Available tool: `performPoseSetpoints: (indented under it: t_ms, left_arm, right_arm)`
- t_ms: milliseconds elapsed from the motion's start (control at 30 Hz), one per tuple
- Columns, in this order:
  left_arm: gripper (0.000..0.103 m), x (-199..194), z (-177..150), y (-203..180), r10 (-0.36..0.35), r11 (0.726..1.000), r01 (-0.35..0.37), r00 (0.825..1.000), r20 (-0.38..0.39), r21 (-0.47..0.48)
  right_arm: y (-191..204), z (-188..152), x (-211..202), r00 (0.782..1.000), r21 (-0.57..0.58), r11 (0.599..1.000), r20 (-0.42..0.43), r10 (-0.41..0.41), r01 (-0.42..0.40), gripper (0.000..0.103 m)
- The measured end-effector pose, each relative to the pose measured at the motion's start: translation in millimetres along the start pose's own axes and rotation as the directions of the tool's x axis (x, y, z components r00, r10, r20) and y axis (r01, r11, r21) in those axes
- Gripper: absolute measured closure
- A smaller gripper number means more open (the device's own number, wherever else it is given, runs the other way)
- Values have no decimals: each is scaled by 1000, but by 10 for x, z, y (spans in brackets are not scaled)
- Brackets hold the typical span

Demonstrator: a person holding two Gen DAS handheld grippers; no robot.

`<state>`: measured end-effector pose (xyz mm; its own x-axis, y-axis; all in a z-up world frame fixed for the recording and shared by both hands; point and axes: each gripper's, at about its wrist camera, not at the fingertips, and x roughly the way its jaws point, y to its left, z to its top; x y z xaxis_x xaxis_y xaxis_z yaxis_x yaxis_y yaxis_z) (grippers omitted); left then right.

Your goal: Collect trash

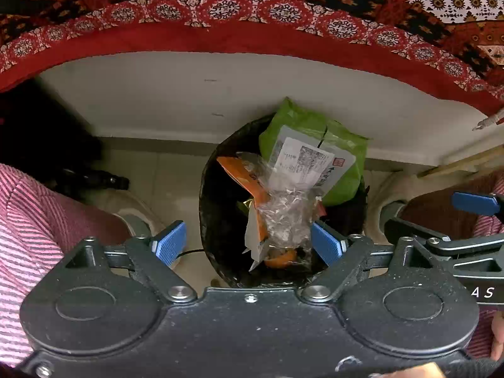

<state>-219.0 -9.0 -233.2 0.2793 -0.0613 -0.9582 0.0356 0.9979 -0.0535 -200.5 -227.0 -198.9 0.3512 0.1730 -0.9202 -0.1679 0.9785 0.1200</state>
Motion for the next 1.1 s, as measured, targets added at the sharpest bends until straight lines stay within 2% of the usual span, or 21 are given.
performPoseSetpoints:
  t_ms: [200, 333, 533, 600, 767, 1100]
  left_arm:
    - [18, 2, 1, -1, 3, 1000, -3, 1000, -5, 1]
    - [18, -28, -2, 3, -9, 1000, 9, 1000, -7, -10]
    - [18, -25, 10, -3, -13, 1000, 13, 1000, -15, -16]
    - [18, -10, 30, -5, -21, 1000, 21, 999, -27, -24]
    - [18, 84, 77, -16, -3, 1000, 2, 999, -36, -26]
    - [18, 328, 86, 58, -27, 996, 20, 996, -84, -85]
  right_arm:
    - [-2, -3, -2, 1000, 4, 1000, -3, 1, -1, 0]
    - [-17, 1, 0, 999, 39, 999, -36, 26, -25, 0]
    - [-18, -33, -45, 998, 62, 997, -38, 57, -54, 0]
    - [-23, -34, -39, 997, 73, 996, -47, 53, -50, 0]
    - [-35, 15, -16, 999, 74, 997, -9, 34, -34, 0]
    - [-58, 16, 151, 998, 106, 994, -47, 32, -27, 0]
